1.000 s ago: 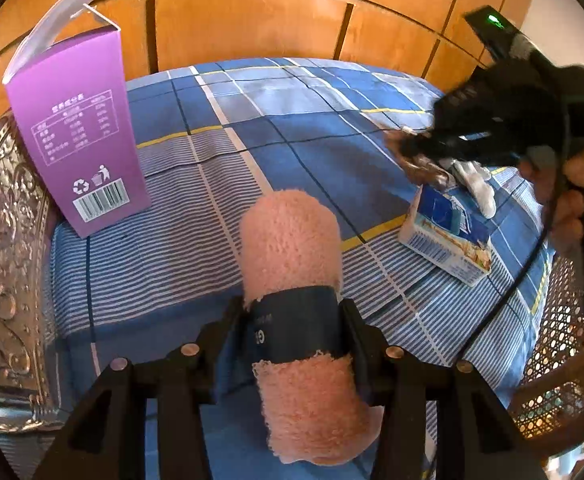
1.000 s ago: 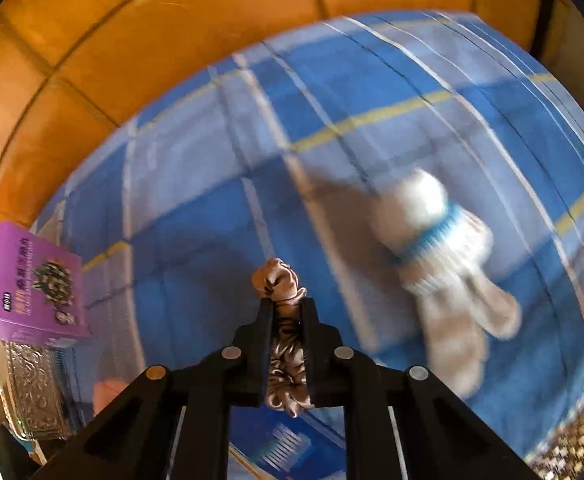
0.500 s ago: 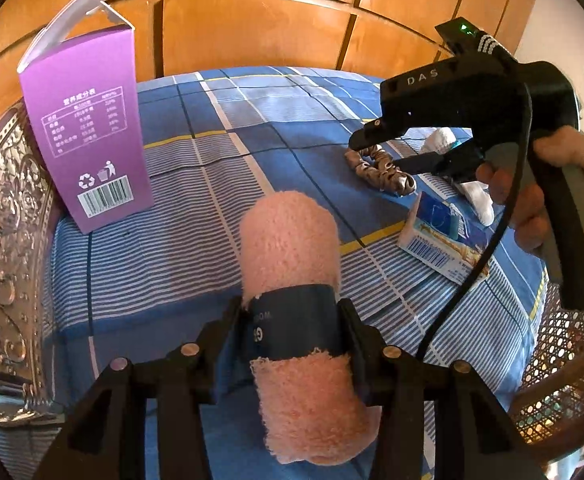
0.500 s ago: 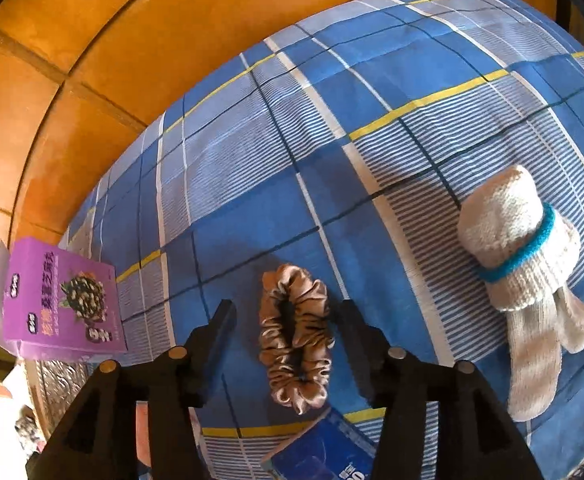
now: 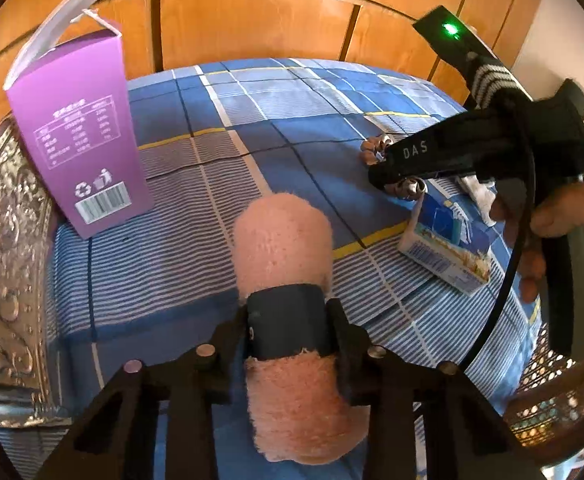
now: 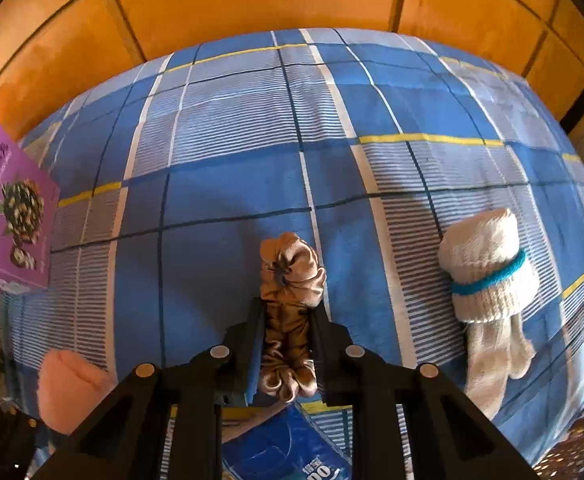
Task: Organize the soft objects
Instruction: 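Grasp the brown satin scrunchie with the right gripper while the left gripper lifts the towel roll, then carry the pink towel roll into the gold tray and release it with the left gripper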
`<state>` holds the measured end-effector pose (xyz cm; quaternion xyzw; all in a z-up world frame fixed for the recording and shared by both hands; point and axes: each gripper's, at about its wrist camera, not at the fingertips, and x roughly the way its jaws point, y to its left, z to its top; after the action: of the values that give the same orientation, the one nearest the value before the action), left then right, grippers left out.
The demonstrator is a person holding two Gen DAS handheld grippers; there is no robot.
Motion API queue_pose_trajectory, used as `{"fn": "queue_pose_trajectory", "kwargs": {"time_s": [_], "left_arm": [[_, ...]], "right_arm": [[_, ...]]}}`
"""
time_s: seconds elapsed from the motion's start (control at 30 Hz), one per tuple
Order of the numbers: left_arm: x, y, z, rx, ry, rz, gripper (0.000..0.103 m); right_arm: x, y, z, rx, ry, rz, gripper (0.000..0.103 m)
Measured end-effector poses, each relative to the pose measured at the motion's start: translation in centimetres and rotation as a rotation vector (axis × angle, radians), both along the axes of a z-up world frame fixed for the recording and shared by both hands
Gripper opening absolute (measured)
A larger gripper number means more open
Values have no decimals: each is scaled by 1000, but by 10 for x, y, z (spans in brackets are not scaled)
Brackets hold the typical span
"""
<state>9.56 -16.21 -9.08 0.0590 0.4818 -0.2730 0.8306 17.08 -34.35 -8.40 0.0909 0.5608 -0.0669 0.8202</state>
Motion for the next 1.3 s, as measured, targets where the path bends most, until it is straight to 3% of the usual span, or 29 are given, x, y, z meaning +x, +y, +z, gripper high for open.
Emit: {"fn": "queue_pose_trajectory", "kwargs": {"time_s": [0.2, 0.4, 0.53, 0.7, 0.77, 0.87, 1.0, 1.3], "left_arm": [[19, -13, 27, -34, -14, -2, 33], [58, -26, 91, -93, -114, 19, 33], [98, -18, 132, -114, -164, 86, 33], [137, 45, 164, -123, -214, 268, 33], [142, 89, 171, -134, -215, 369, 33], [130, 146, 176, -131, -233, 486, 33], [96, 200, 172, -127, -258, 563, 33], [-21, 327, 143, -174, -250, 745, 34]], "right_arm": [[-1, 1, 3, -28, -3, 25, 21], [0, 11, 2, -62, -9, 47, 21], [-1, 18, 1, -95, -19, 67, 22], [-1, 24, 1, -140, -28, 98, 22], [0, 26, 1, -155, -30, 106, 22], [1, 31, 0, -177, -31, 119, 22], [-2, 36, 1, -206, -37, 133, 22], [-4, 48, 1, -279, -49, 167, 22]]}}
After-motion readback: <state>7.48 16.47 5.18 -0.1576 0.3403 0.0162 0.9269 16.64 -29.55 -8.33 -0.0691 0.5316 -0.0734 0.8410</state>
